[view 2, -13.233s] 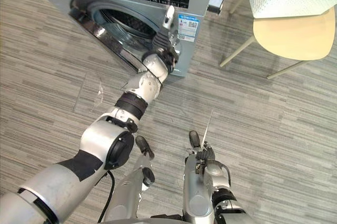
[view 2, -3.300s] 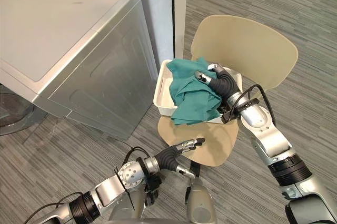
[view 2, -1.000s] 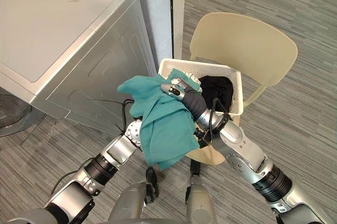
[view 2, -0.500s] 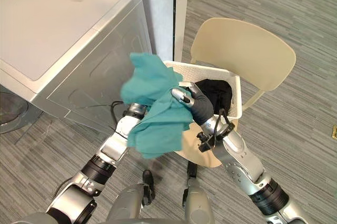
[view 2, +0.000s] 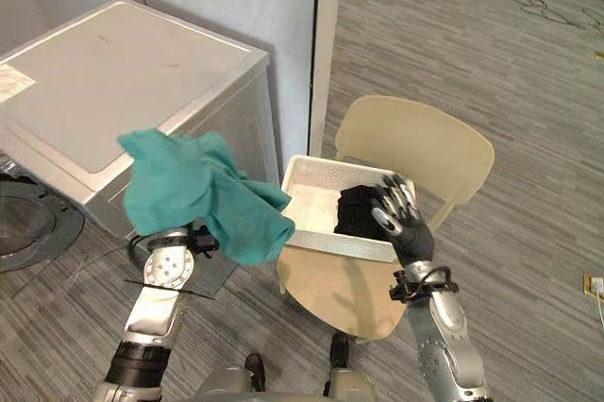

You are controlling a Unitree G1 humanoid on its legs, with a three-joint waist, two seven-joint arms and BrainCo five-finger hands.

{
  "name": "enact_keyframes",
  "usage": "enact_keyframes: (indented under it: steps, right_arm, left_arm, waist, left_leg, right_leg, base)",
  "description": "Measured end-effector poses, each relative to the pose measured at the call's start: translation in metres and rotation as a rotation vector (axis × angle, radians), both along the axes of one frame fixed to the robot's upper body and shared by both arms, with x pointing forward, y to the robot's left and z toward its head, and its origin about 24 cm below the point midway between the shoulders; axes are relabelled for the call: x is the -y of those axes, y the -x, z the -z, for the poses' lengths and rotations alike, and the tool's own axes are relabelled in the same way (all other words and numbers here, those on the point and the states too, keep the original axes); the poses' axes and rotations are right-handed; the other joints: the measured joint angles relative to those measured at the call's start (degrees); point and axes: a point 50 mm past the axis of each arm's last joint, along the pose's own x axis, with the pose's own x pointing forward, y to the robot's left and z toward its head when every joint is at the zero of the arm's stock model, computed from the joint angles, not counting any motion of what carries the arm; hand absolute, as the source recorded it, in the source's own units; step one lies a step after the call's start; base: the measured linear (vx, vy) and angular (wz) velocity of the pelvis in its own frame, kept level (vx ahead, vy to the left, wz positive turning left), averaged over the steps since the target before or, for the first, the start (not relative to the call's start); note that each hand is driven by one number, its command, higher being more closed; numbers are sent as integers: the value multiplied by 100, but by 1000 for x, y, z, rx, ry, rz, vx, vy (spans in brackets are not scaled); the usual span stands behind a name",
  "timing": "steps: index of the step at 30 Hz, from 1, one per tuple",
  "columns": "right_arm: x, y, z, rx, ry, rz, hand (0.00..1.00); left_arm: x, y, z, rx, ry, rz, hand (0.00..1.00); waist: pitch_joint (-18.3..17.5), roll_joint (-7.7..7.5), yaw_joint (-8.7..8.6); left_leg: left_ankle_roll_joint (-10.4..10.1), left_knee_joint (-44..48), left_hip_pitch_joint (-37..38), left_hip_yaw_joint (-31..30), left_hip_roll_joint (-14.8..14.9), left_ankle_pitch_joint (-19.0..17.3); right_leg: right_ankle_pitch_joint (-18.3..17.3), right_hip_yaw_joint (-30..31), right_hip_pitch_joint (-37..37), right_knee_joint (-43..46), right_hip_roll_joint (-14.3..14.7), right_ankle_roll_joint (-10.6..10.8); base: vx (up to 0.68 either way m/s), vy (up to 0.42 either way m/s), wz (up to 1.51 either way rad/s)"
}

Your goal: Pick up the laundry basket with both hands and put the clothes into the washing machine.

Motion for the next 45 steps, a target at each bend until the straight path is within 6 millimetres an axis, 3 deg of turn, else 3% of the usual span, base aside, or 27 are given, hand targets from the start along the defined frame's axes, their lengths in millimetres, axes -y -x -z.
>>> enact_keyframes:
  steps: [5,6,8,12,14,15,16,18,21,22,24,25,26,27,28,29,32,34,35,36,38,40,41,42,43,44,45]
  right_arm:
    - [59,11,34,-192,68,368,0]
    - [68,19,42,-228,45,430,0]
    - [75,25,54,-289,39,488,0]
    - [100,65,73,-442,149,627,0]
    - [122,103,97,-653,245,732,0]
    - [132,130,113,-807,284,784,0]
    - [133,146,127,-933,304,793,0]
    - [125,181,156,-1167,288,788,0]
    - [94,258,195,-1545,122,772,0]
    - [87,269,199,-1590,75,775,0]
    - [57,288,209,-1649,-43,729,0]
    - [49,290,211,-1646,-73,716,0]
    - [33,292,214,-1641,-129,677,0]
    - [24,295,216,-1648,-144,649,0]
    - [3,291,221,-1626,-224,600,0]
    - [-2,288,222,-1611,-254,596,0]
    - [-19,260,228,-1530,-311,540,0]
    - [-25,252,229,-1511,-313,518,0]
    - [-23,242,229,-1491,-291,499,0]
    - [0,229,224,-1424,-222,519,0]
    - [-7,218,225,-1417,-218,484,0]
    - [-17,216,227,-1428,-197,424,0]
    - [-16,215,226,-1433,-172,406,0]
    - [-5,218,224,-1427,-129,408,0]
    - [4,214,222,-1408,-93,409,0]
    - [13,202,218,-1367,-63,418,0]
    - [16,193,217,-1341,-49,430,0]
  left_arm:
    - [-12,9,3,3,83,-58,100]
    - [-19,12,3,8,77,-76,100]
    - [-25,19,13,-30,97,-104,100]
    - [-15,25,25,-77,132,-50,100]
    - [-12,24,24,-69,149,-44,100]
    - [-10,24,24,-64,170,-40,100]
    - [-7,24,25,-66,194,-30,100]
    - [-14,25,27,-75,201,-36,100]
    - [-17,28,39,-126,209,-19,100]
    - [-16,29,44,-146,211,-9,100]
    - [-3,33,58,-216,219,61,100]
    - [3,35,61,-232,220,92,100]
    - [16,38,64,-250,234,160,100]
    - [25,38,64,-251,236,195,100]
    - [45,38,62,-242,269,273,100]
    - [50,38,61,-242,287,290,100]
    - [57,39,62,-249,312,323,100]
    - [55,40,64,-259,287,333,100]
    - [58,36,61,-248,286,346,100]
    - [69,31,62,-255,331,353,100]
    - [70,29,70,-290,320,357,100]
    - [78,28,70,-296,304,404,100]
    - [84,30,71,-308,317,420,100]
    - [89,38,76,-332,338,428,100]
    - [89,40,76,-333,342,430,100]
    - [88,40,73,-320,344,426,100]
    - [84,38,70,-302,353,410,100]
  waist:
    - [-25,42,-114]
    - [-40,-10,-131]
    - [-32,9,-64]
    - [-203,176,-314]
    - [-357,409,-457]
    - [-460,565,-452]
    - [-487,551,-476]
    - [-488,287,-472]
    - [-474,127,-385]
    - [-473,102,-386]
    - [-329,152,-365]
    - [-320,183,-397]
    - [-320,180,-435]
    - [-325,187,-463]
    - [-331,127,-608]
    - [-321,118,-593]
    - [-282,90,-534]
    - [-386,-188,-564]
    - [-310,-219,-547]
    - [-37,301,-562]
    - [-67,215,-574]
    - [-208,25,-586]
    - [-246,-44,-702]
    - [-386,236,-674]
    - [-420,344,-642]
    - [-444,565,-617]
    - [-396,603,-561]
  left_leg:
    - [-220,-59,-402,-653,-6,530]
    - [3,-137,-372,-306,169,468]
    - [525,1975,-649,1055,1067,-351]
    - [443,2889,165,2091,1875,-724]
    - [294,2415,502,2298,2254,-573]
    - [-233,1887,543,2291,2232,-557]
    - [-439,1716,400,2327,2027,-681]
    - [-507,1554,145,2146,1660,-727]
    - [-519,1590,-188,1559,1313,-850]
    - [-513,1591,-238,1421,1239,-851]
    - [-338,1703,-304,1043,1159,-1020]
    - [-328,1652,-305,943,1107,-1020]
    - [-172,1469,-309,696,867,-917]
    - [-81,1373,-330,541,710,-845]
    - [45,1240,-386,99,293,-758]
    - [55,1243,-418,37,209,-739]
    - [37,1217,-502,-474,-101,-654]
    - [-1,758,-350,-572,-420,-574]
    - [467,1563,-445,-25,-289,-925]
    - [288,1435,212,183,159,-1488]
    - [251,1066,506,141,128,-1426]
    - [133,789,691,123,40,-1374]
    - [11,744,898,-29,-16,-1364]
    - [-126,589,1133,-13,134,-1296]
    - [-201,723,1118,3,226,-1254]
    - [-263,1644,802,-2,459,-1189]
    - [-453,2890,323,-81,717,-871]
  right_leg:
    - [-342,-695,14,258,118,-339]
    - [-287,-801,34,218,76,-326]
    - [-244,-1097,185,243,82,-342]
    - [-265,-1867,381,215,-230,-373]
    - [-88,-2390,303,244,-429,-142]
    - [24,-2706,184,296,-522,-6]
    - [121,-2839,139,284,-696,-36]
    - [166,-3050,154,197,-994,-95]
    - [239,-3266,383,280,-1187,-164]
    - [178,-3310,459,314,-1236,-191]
    - [-571,-2716,438,858,-1236,-492]
    - [-895,-2161,317,1041,-1119,-757]
    - [-1458,-809,43,1353,-799,-1307]
    - [-1749,-131,-31,1515,-621,-1389]
    - [-2179,1111,-122,1913,-380,-1079]
    - [-2248,1289,-120,2018,-367,-947]
    - [-2375,1167,146,1933,-434,-468]
    - [-2182,834,217,1780,-668,-399]
    - [-1983,331,145,2187,-814,-64]
    - [-2213,-98,-442,3856,-519,-124]
    - [-2665,-6,-812,3794,-285,-326]
    - [-2458,-242,-1065,3044,-73,-333]
    - [-1950,-201,-938,3053,-14,-265]
    - [-2007,-289,-706,2841,157,-268]
    - [-2033,-281,-595,2688,232,-274]
    - [-2089,-305,-433,2614,371,-316]
    - [-2172,-291,-240,2634,505,-421]
  base:
    - [-57,-50,109]
    - [-73,-65,90]
    - [-77,-72,58]
    - [-93,77,106]
    - [-86,277,150]
    - [-118,329,152]
    - [-105,303,134]
    - [-126,378,140]
    - [-108,309,121]
    - [-82,165,90]
    - [-126,104,82]
    - [-129,82,94]
    - [-75,59,101]
    - [-38,45,197]
    - [35,7,177]
    - [60,-12,161]
    - [28,-32,88]
    - [34,-49,80]
    - [80,-37,54]
    - [73,-31,44]
    - [103,-100,29]
    - [214,-196,67]
    - [460,-225,66]
    - [495,-174,45]
    - [504,-116,-15]
    - [411,-82,-26]
    - [322,-92,-31]
